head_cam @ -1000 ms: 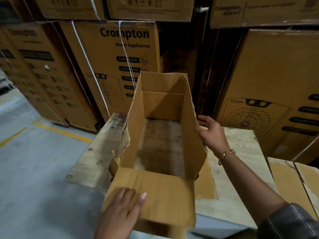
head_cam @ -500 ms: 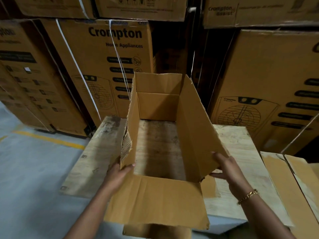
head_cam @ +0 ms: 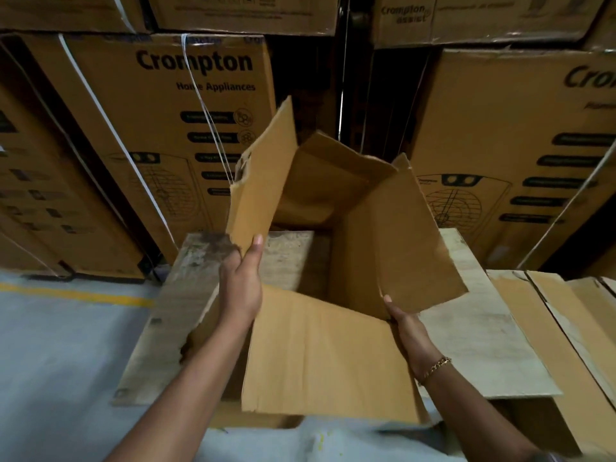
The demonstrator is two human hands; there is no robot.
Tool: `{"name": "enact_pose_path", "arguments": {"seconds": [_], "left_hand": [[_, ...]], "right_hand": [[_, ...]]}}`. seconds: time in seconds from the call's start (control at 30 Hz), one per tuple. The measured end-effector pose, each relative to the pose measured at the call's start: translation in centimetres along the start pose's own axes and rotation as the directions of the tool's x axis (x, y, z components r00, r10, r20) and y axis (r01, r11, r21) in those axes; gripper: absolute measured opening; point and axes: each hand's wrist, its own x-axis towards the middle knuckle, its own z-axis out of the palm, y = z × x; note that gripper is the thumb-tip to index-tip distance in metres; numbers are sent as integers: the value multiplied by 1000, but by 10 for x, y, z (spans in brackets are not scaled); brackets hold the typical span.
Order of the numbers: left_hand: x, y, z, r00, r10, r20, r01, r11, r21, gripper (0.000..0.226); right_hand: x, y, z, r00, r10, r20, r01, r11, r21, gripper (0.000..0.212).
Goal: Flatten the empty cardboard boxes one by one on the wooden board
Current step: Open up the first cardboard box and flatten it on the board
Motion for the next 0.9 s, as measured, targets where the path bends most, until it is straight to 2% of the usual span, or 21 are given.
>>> {"name": "enact_pose_path", "arguments": {"seconds": [0.07,0.1,0.2,0.27,0.3,0.37,0.4,0.47,0.5,0.53,0.57,0.6,0.63,0.67,0.7,0.8,0.87,0.9], "left_hand": [[-2,28,-4,994,106,5,-106,994,24,26],[-5,39,-5,987,161,-1,-160,985,64,29],[-18,57,-5,951,307,30,-308,936,171,48],[-23,53,0,914,395,87,-405,886,227,50],[-28,47,5,889,442,117,-456,847,272,45],[-37,28,19,826,511,236,-562,727,394,29],[-43,17,29,792,516,327,-611,665,430,40],[-54,-9,47,749,431,503,-654,598,462,60],[-57,-21,54,737,380,560,-661,581,475,64],[-59,-32,61,723,328,609,-668,559,492,65],[-61,-43,67,699,295,651,-689,521,504,64],[-64,-53,72,672,262,693,-712,485,508,63],[-68,-60,77,646,232,728,-735,447,510,63],[-73,-66,82,624,194,757,-749,425,508,65],[-78,-73,87,601,170,781,-765,403,502,67],[-90,-82,96,531,114,839,-808,367,461,69],[-91,-87,94,461,70,885,-844,343,412,69],[-91,-88,87,430,70,900,-860,334,385,72]], "right_hand": [[0,-4,11,995,99,18,-100,992,83,38],[-1,-8,16,992,121,37,-125,983,137,41],[10,-23,23,987,156,43,-161,964,212,39],[23,-30,21,986,161,49,-168,964,206,38],[28,-30,18,986,163,43,-168,976,141,39],[35,-17,1,983,179,47,-166,965,-206,39],[33,-10,-8,977,209,27,-184,908,-378,40],[32,6,-29,971,235,-31,-210,790,-576,44],[30,13,-40,981,180,-66,-183,771,-610,44],[20,13,-49,989,94,-114,-143,798,-585,45],[13,14,-59,991,27,-134,-82,901,-426,48],[0,8,-63,991,16,-132,-39,983,-177,53],[-10,1,-68,996,17,-85,-13,999,41,60],[-22,-10,-73,999,18,-31,-12,983,185,66],[-32,-22,-75,1000,-2,5,1,970,241,63],[-42,-40,-69,999,-40,9,39,996,75,24],[-40,-37,-65,997,-23,-77,17,997,-78,30],[-38,-32,-66,995,-11,-101,2,996,-90,32]]}}
